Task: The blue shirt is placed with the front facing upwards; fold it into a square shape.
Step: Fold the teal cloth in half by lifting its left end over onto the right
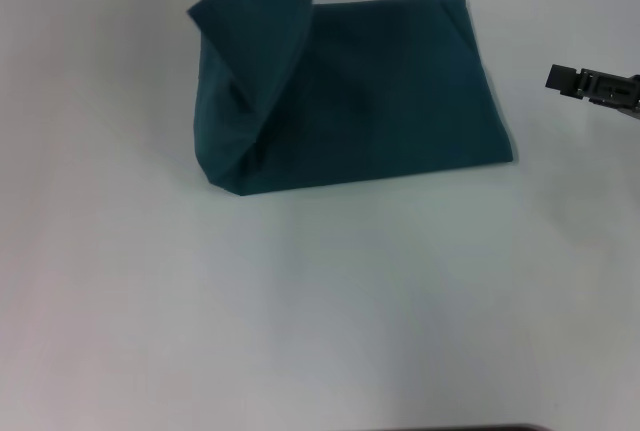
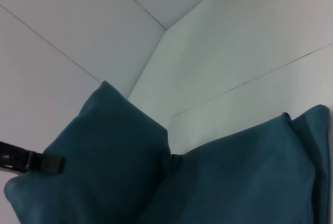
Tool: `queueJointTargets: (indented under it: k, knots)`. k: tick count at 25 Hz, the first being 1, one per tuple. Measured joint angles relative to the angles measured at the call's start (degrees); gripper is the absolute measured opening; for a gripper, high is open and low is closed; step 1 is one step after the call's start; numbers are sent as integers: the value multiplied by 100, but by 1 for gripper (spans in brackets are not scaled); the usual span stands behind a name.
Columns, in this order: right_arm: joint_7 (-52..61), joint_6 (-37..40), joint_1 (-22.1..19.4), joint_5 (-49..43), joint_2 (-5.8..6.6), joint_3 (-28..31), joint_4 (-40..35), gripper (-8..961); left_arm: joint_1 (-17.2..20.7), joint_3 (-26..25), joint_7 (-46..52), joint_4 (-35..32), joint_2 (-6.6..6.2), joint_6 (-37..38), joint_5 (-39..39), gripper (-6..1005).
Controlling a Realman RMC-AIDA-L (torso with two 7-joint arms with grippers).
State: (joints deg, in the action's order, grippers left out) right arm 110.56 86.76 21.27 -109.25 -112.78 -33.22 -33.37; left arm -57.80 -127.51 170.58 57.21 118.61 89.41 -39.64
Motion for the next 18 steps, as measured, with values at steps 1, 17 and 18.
queueJointTargets:
  k: [1,17,18]
  knots:
    - [0,-1,1,0,-2,0,1,600,-30,24,0,-23,38,-62,0,72]
    - [4,-3,16,1,2,-9,6,597,-418,338,-299,-892,348,-1090,-150,117]
    - [3,-3,20,1,2,-9,6,597,-453,338,-392,-941,357,-1089,-230,123]
